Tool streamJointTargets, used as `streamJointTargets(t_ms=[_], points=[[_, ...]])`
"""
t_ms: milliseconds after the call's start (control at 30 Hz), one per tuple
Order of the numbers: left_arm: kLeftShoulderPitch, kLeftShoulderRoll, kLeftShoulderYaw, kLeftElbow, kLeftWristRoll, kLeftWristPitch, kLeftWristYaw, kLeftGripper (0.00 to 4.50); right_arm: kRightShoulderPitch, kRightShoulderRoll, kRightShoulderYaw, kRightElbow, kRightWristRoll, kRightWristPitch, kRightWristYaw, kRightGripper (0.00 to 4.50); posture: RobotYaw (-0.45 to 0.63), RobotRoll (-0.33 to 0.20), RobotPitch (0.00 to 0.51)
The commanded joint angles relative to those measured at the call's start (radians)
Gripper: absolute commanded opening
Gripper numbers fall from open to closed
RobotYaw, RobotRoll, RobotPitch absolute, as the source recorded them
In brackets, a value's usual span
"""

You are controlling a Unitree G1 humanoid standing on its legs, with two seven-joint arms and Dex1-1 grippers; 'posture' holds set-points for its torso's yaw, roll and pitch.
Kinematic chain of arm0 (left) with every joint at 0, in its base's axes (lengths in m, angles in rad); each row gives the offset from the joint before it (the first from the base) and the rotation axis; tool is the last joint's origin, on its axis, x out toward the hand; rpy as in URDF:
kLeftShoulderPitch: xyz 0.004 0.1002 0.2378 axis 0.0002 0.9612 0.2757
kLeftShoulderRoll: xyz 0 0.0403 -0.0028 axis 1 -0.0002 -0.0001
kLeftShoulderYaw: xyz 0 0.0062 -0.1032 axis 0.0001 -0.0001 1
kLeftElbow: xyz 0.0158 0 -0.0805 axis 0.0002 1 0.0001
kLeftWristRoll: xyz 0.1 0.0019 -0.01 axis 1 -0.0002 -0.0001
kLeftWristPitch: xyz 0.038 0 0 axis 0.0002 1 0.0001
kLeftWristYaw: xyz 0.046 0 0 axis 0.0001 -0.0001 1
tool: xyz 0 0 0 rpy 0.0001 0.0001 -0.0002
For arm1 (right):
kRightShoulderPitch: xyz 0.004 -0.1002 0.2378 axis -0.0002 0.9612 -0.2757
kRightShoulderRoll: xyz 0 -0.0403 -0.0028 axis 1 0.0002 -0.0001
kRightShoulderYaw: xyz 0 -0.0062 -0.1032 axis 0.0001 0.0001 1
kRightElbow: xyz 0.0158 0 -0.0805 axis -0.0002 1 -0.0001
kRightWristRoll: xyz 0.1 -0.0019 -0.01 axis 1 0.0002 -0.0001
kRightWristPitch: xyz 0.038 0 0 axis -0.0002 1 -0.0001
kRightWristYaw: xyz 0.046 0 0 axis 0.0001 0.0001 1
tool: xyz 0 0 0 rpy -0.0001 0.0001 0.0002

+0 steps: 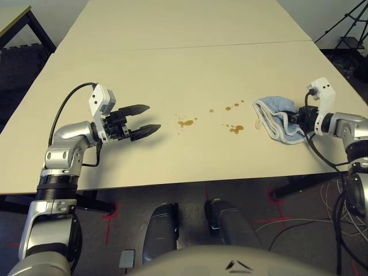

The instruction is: Wipe the water off the table with a rag.

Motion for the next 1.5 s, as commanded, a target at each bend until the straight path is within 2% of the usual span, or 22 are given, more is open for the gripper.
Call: streamJointTargets(t_ms=[33, 233, 433, 1167, 1367, 1500], points=[[0.009, -0.003, -0.013, 0.0, 0.012, -0.006, -0.003, 4.5, 0.095, 0.015, 0.05, -0.17, 0.04, 0.127, 0.051, 0.03, -0.15, 0.0, 0.126], [0.005, -0.008, -0.018, 0.008, 0.015, -0.012, -0.004, 4.5, 0.193, 0.073, 0.085, -0.398, 0.078, 0.241, 0.008, 0.03, -0.16, 0.0, 0.124], [0.008, -0.012, -0.023, 0.003, 0.016, -0.014, -0.003, 4.5, 0.233, 0.141, 0.128, -0.521, 0.081, 0.288, -0.047, 0.03, -0.15, 0.0, 0.122], [0.054, -0.024, -0.016, -0.018, 0.013, -0.023, 0.009, 4.5, 0.172, 0.309, 0.281, -0.577, 0.058, 0.289, -0.127, 0.03, -0.13, 0.0, 0.13], [0.056, -0.03, -0.02, -0.015, 0.015, -0.027, 0.011, 4.5, 0.192, 0.32, 0.298, -0.62, 0.067, 0.313, -0.133, 0.03, -0.13, 0.0, 0.132], [0.056, -0.033, -0.022, -0.013, 0.014, -0.028, 0.011, 4.5, 0.184, 0.295, 0.281, -0.602, 0.065, 0.303, -0.137, 0.03, -0.13, 0.0, 0.134]])
